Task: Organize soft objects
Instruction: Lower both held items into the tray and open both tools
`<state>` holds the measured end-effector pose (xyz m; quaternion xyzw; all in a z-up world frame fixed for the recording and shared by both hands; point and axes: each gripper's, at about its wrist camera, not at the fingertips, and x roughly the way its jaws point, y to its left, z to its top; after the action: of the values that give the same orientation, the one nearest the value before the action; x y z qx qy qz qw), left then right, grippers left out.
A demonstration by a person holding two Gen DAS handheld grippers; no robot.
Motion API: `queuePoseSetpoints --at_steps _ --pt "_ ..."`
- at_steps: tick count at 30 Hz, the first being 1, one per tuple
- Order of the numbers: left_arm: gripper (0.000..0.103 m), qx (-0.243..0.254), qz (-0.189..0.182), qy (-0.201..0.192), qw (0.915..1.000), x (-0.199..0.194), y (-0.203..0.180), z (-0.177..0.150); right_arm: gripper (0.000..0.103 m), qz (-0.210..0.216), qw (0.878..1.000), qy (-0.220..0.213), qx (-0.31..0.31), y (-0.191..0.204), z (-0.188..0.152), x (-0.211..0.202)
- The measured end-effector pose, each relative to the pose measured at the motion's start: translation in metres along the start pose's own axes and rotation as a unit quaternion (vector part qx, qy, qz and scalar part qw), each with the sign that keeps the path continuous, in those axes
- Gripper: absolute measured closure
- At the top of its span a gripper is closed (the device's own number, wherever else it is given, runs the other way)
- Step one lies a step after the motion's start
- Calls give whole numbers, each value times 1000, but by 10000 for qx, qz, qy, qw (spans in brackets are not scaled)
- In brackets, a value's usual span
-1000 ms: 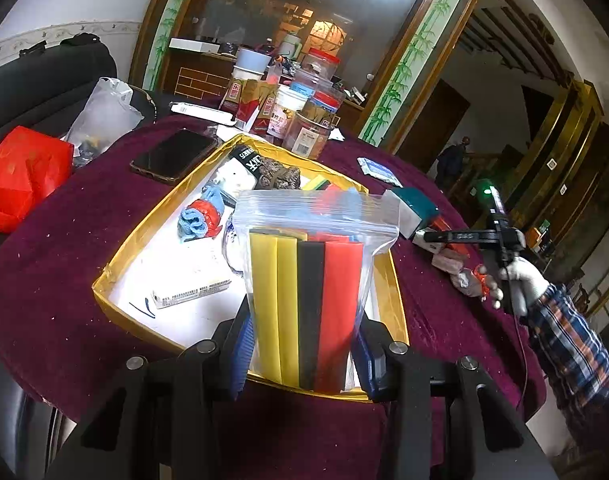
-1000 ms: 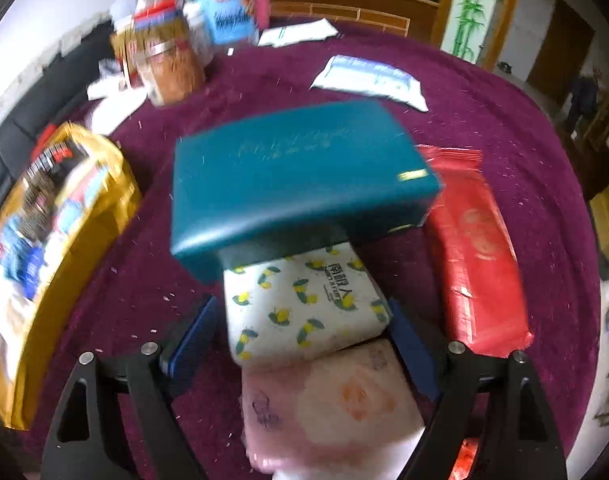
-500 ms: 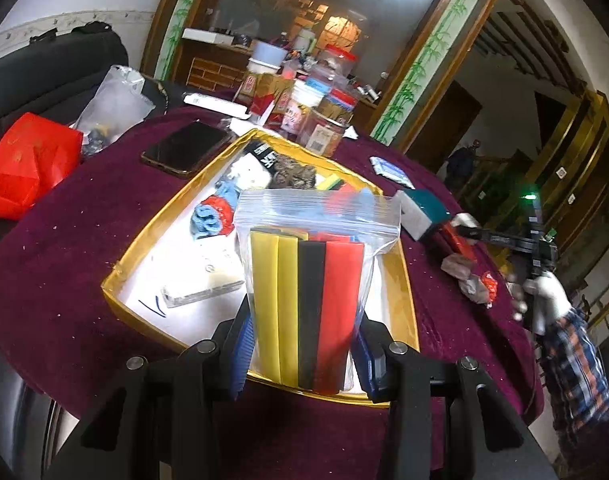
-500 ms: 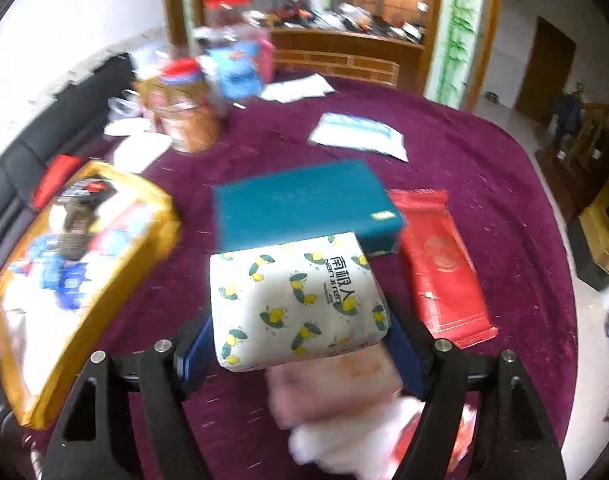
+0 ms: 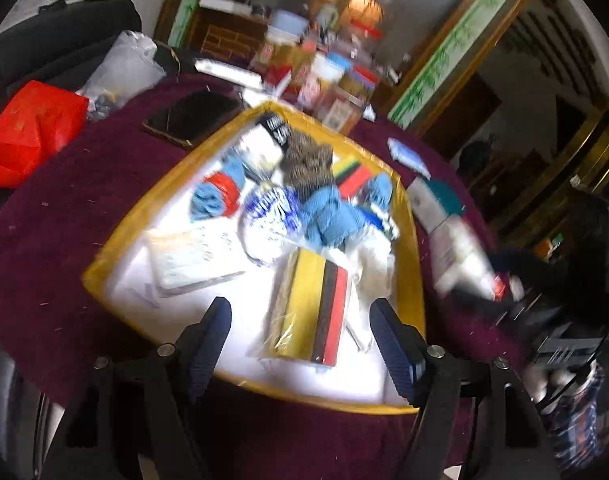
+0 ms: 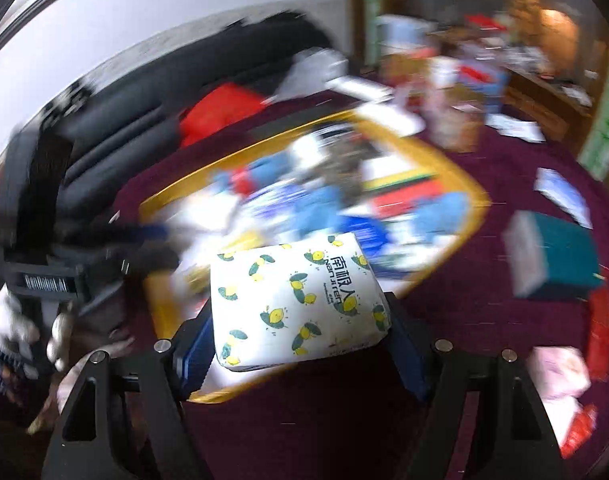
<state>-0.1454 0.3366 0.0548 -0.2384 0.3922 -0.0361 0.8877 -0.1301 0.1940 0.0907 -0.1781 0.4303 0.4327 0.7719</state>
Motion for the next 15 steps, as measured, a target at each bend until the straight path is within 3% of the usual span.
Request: queuePoseSetpoints --at_steps 3,5,9,12,15 --pt "23 -150 -34 -360 9992 -26 13 -4 27 686 9968 412 -44 21 1 25" --pt "23 -249 -35 -526 9983 -37 23 -7 27 811 9948 610 35 24 4 40" --pt "23 -440 -64 -699 9966 -48 40 -12 27 189 9955 826 420 -1 11 68" --pt "23 -580 -93 -694 9959 -47 51 -16 27 -19 9955 738 586 -13 17 70" --pt "23 -676 -145 -665 9954 -44 59 -19 27 -458 9955 758 337 -10 21 72"
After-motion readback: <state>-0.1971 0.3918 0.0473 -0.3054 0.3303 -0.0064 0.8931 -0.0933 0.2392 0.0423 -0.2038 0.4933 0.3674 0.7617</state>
